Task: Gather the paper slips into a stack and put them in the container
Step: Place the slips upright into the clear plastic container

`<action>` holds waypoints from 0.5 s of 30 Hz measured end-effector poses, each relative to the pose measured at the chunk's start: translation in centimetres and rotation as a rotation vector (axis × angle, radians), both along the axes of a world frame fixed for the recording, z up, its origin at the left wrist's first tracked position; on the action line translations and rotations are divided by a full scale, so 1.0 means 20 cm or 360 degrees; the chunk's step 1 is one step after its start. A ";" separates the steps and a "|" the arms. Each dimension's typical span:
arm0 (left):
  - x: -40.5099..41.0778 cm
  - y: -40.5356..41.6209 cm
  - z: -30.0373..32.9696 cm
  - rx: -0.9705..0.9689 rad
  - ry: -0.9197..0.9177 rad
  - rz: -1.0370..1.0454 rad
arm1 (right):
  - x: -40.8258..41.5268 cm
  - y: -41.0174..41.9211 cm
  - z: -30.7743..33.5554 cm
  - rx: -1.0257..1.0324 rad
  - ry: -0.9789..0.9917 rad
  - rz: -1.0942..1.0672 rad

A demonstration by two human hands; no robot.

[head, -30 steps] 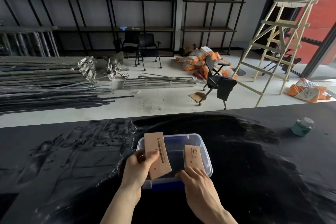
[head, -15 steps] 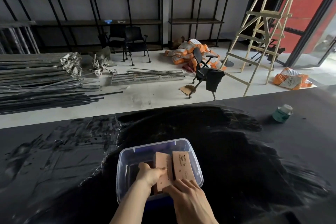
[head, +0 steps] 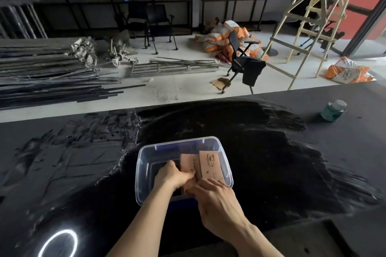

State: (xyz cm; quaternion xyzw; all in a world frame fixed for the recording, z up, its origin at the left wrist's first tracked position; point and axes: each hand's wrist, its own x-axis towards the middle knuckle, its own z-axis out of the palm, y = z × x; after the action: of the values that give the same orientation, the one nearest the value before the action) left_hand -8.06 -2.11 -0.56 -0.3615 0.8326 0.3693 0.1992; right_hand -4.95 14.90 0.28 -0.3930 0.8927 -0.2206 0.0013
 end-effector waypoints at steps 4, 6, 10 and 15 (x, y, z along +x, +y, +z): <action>0.00 0.01 0.01 -0.0166 0.0018 -0.0117 | -0.02 0.00 0.02 0.0010 -0.0007 0.0063; 0.01 0.02 0.01 -0.0193 0.0024 -0.0139 | -0.03 0.00 0.03 0.0018 -0.0038 0.0074; 0.02 0.00 0.00 -0.0198 0.0032 -0.0171 | -0.04 0.01 0.04 0.0010 -0.0102 0.0099; 0.02 0.01 -0.01 -0.0295 0.0053 -0.0276 | -0.05 0.01 0.05 -0.0022 -0.0144 0.0118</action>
State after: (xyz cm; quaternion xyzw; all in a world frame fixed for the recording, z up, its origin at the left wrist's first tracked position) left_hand -7.66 -1.88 -0.78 -0.2990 0.8945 0.2779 0.1823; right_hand -5.97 15.16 1.20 -0.4154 0.8750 -0.2442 0.0471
